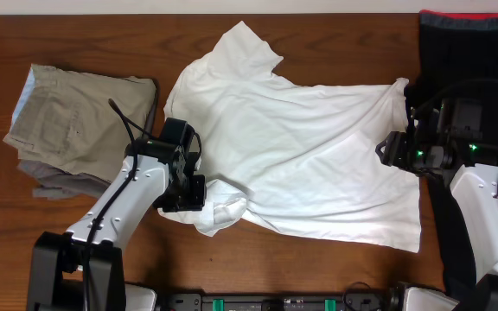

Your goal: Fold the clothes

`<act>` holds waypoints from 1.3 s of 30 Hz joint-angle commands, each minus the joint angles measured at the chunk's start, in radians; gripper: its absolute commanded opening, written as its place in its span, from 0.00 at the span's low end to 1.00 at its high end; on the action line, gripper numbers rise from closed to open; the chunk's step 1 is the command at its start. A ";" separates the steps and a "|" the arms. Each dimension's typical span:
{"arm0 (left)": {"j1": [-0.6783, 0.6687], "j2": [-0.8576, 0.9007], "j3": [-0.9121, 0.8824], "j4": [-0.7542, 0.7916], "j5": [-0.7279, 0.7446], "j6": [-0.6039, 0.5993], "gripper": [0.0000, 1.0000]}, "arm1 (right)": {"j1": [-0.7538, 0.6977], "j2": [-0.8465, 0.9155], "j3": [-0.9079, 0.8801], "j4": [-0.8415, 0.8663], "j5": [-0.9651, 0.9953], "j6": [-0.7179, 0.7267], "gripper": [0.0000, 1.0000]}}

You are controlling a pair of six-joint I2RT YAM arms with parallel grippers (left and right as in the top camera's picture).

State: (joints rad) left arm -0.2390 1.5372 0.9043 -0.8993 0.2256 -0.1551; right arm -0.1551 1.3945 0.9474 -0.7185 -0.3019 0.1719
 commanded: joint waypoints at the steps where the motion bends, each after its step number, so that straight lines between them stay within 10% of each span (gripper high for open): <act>1: 0.002 0.026 -0.005 0.009 0.027 0.024 0.38 | -0.003 -0.002 0.008 0.000 -0.013 -0.003 0.60; 16: 0.002 0.079 -0.005 0.008 0.150 0.027 0.06 | -0.003 -0.002 0.008 0.000 -0.013 0.000 0.61; 39: 0.066 -0.140 0.177 -0.229 0.011 0.024 0.06 | -0.148 -0.002 0.008 -0.134 0.034 0.037 0.60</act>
State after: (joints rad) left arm -0.1780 1.3918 1.0775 -1.0988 0.2611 -0.1303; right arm -0.2718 1.3945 0.9474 -0.8322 -0.2794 0.1940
